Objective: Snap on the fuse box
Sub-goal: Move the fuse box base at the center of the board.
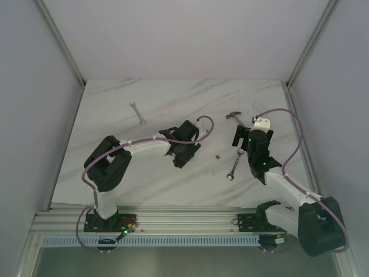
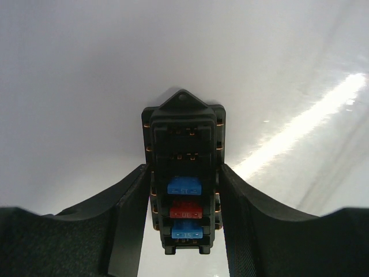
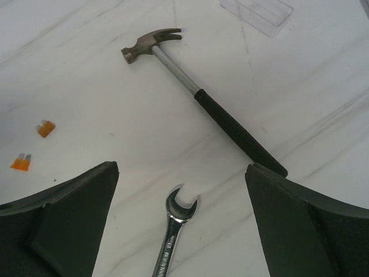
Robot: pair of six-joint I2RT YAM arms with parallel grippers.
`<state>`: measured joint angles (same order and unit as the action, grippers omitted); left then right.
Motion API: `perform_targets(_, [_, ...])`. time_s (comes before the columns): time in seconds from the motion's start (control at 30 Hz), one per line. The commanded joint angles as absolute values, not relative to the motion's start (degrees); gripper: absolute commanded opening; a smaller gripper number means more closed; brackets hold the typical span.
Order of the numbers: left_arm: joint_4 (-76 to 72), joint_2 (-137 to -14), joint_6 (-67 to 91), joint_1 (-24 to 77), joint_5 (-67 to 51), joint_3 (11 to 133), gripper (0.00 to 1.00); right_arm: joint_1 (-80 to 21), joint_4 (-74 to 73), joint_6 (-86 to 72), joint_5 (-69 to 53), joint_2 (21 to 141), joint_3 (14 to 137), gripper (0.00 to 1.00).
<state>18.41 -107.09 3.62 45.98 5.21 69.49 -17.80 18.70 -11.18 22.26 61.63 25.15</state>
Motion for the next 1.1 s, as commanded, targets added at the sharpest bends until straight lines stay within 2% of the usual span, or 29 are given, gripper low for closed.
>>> perform_targets(0.0, [18.7, -109.5, -5.4, 48.2, -2.7, 71.0, 0.44, -18.4, 15.7, -13.9, 19.8, 61.6, 28.0, 1.0])
perform_targets(0.13, [18.7, -109.2, -8.6, 49.8, -4.3, 70.2, 0.52, -18.9, 13.7, -14.7, 18.7, 62.6, 29.6, 1.0])
perform_targets(0.4, [18.4, -104.7, -9.4, 49.8, 0.9, 66.8, 0.74, -20.4, 10.2, -15.3, 16.7, 64.9, 32.5, 1.0])
perform_targets(0.43, [18.3, -104.0, -9.1, 49.9, 1.1, 66.2, 0.8, -20.6, 9.9, -15.3, 16.4, 65.3, 32.8, 1.0])
perform_targets(0.5, [17.7, -102.5, -8.2, 49.9, 1.9, 64.9, 0.85, -21.3, 9.0, -15.4, 16.0, 66.0, 33.5, 1.0])
perform_targets(0.8, [16.0, -97.5, -4.2, 47.7, 8.4, 60.9, 0.87, -24.9, 4.3, -15.5, 14.1, 68.5, 37.6, 1.0])
perform_targets(1.07, [15.6, -95.5, 0.0, 45.4, 12.9, 58.6, 0.9, -29.9, -4.8, -17.8, 14.2, 76.1, 44.4, 1.0])
